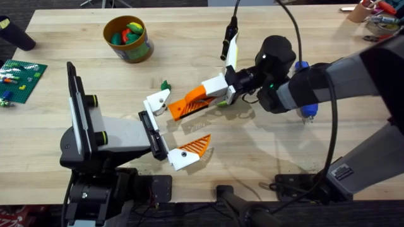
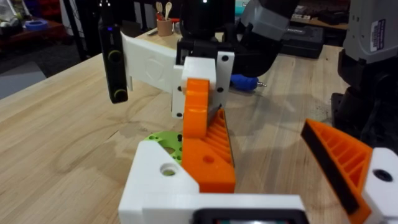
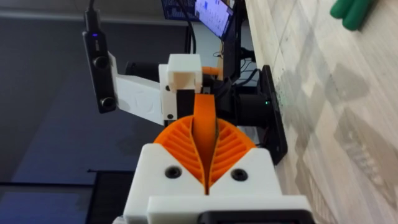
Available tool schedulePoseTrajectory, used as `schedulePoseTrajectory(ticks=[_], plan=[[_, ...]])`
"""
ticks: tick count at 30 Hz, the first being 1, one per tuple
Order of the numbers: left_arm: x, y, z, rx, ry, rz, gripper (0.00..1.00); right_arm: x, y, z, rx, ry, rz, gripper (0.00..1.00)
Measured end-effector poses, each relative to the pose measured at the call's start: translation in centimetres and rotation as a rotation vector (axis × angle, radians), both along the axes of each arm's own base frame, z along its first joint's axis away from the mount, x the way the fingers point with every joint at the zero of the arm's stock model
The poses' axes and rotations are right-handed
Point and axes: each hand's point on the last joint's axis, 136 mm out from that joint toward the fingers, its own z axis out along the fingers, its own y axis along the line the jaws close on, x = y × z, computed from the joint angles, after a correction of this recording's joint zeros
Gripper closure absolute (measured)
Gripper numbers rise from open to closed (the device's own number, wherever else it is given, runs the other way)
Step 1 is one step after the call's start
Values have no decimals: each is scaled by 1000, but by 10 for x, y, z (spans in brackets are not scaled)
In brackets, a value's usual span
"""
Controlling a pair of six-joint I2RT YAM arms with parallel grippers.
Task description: Pick up the gripper from the table and insert it into the empty holder that is missing its gripper. Then pick up a screw, insert it into the mounting hole, and use the screwdriver to tighten it. Finally, clean up the table by picking up the vegetable and placing it into the bucket.
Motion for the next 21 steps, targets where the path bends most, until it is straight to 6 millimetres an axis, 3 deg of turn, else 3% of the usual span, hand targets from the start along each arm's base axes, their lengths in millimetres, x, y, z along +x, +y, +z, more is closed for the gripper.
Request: schedulePoseTrajectory(ticks=[9,13,16,21], plan=[[0,0,0,0,1,0,15,0,0,-2,-10,19,4,982],[0,0,0,0,1,0,14,-10,-4,-1,-4,9,63,983],[0,0,0,0,1,0,14,-19,-8,14,61,-128,112,982],[0,0,0,0,1,0,15,-14,-12,14,51,-106,97,983]])
